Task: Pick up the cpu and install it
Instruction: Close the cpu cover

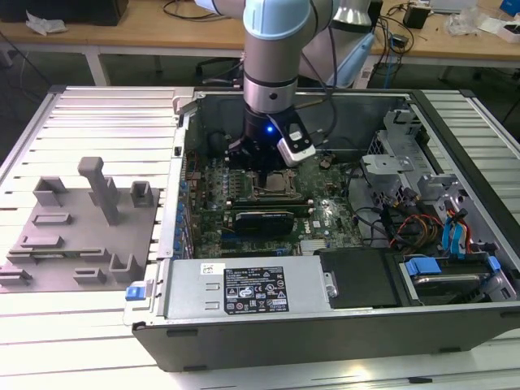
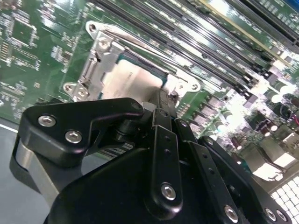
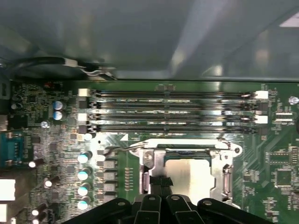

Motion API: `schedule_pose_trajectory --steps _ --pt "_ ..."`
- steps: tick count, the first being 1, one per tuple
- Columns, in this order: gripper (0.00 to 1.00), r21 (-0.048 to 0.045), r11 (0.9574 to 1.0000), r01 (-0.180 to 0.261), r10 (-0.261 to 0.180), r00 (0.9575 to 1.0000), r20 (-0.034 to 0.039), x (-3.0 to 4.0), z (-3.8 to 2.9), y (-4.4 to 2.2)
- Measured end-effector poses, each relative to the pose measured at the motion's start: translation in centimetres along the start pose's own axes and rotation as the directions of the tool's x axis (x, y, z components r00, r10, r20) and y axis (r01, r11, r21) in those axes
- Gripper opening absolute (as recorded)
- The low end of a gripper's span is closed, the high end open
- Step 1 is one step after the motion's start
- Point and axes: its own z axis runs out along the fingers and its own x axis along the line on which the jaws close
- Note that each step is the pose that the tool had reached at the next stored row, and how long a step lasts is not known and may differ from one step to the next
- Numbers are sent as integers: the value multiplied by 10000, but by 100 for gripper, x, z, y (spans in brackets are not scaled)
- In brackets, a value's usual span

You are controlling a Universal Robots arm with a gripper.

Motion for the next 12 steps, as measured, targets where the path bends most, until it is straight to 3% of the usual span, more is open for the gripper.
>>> schedule_pose_trajectory --steps 6,12 --pt "11 -1 10000 2 -2 10000 1 -190 1 -1" --pt "11 -2 10000 7 -7 10000 1 -193 -149 -1"
